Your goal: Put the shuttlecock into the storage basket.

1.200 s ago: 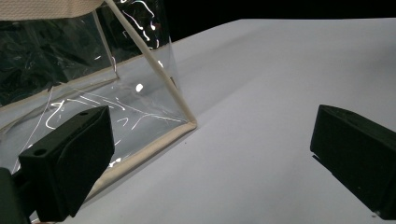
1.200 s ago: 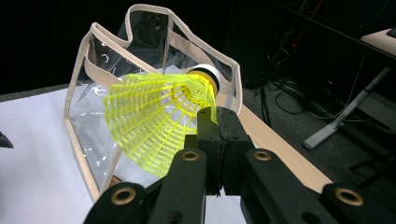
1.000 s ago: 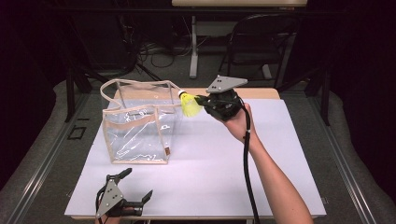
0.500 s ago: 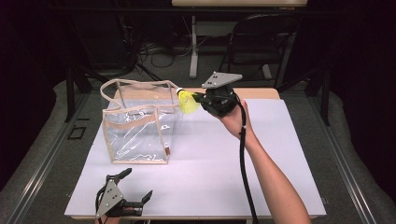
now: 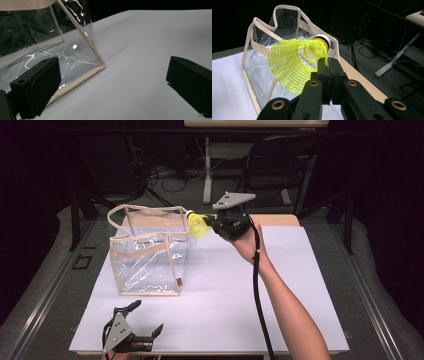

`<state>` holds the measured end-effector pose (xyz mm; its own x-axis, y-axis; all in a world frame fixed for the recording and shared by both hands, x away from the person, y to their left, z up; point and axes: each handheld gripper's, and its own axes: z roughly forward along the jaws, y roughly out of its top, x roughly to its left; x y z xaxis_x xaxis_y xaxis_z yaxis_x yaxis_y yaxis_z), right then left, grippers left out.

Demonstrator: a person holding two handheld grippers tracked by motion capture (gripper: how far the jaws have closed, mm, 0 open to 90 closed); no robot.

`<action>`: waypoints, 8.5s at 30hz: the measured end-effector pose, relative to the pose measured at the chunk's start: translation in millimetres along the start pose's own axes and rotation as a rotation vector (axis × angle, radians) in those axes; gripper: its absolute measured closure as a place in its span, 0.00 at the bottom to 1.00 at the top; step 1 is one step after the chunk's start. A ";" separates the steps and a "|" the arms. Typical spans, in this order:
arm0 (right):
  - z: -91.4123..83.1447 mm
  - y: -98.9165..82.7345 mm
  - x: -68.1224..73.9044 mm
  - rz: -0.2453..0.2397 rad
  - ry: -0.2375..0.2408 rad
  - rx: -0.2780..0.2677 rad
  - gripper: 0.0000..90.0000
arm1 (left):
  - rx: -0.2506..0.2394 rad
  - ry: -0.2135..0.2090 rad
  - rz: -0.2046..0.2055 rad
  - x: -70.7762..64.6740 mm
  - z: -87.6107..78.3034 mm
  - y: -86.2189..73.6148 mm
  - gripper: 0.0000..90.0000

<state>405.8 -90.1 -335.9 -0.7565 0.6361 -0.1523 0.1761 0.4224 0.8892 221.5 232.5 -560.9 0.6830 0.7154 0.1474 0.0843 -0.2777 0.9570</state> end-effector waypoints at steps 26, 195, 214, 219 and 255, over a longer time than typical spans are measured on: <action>25.3 17.8 -2.1 0.035 0.031 0.005 0.99 | 0.004 0.014 -0.004 -0.5 -5.8 -1.6 0.00; 52.8 -22.2 -4.4 0.047 0.055 0.200 0.09 | 0.001 -0.005 0.010 -1.6 0.8 1.3 0.00; 30.3 -56.3 2.4 0.053 0.072 0.151 0.02 | 0.004 -0.012 0.014 -2.3 2.2 0.5 0.00; 22.5 -69.5 4.4 0.059 0.066 0.145 0.02 | 0.001 -0.014 0.013 -2.7 1.7 0.5 0.00; -47.8 -150.6 18.5 0.068 0.004 0.050 0.02 | 0.008 -0.015 0.019 -3.3 4.8 0.8 0.00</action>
<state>335.1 -172.7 -452.0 -0.7439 0.6622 -0.0904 0.2583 0.4096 0.8749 222.8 226.8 -561.8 0.6956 0.7000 0.1618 0.0767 -0.2963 0.9520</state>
